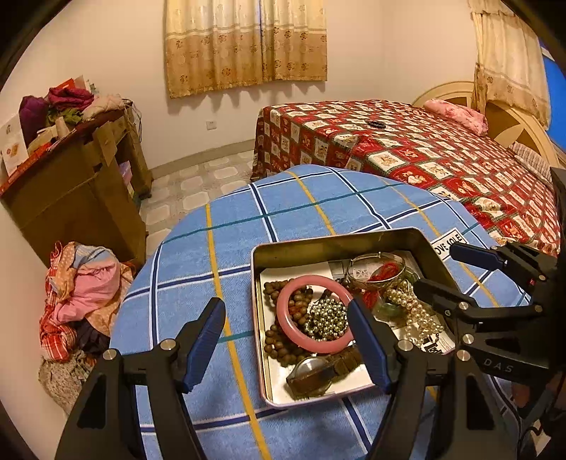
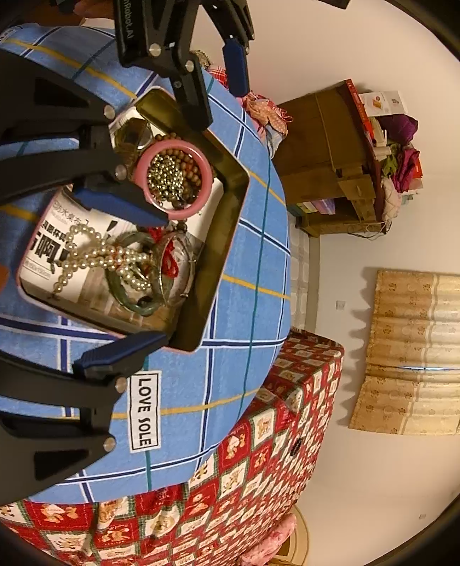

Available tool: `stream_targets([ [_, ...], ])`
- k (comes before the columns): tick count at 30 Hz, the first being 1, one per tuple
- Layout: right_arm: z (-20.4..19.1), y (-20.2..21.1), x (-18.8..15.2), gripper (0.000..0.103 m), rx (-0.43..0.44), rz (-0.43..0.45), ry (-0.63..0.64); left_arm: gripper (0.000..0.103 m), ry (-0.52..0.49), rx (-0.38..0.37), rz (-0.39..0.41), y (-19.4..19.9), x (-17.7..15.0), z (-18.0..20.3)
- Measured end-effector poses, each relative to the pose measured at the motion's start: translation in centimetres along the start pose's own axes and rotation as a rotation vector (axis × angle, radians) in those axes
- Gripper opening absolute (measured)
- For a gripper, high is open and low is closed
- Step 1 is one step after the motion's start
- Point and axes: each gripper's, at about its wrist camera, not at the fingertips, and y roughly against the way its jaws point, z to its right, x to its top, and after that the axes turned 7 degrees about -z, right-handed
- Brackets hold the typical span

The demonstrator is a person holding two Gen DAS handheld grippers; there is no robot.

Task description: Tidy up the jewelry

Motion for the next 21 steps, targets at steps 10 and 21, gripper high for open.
stream_targets([
  [10,-0.2,0.8,-0.4,0.069,0.011,0.012,-0.017,0.072,0.021,-0.003,0.008,0.8,-1.0,-0.3],
  [21,-0.7,1.1,-0.6,0.070,0.018,0.018,-0.014,0.072,0.021,0.000,0.022,1.3,-1.2,-0.2],
])
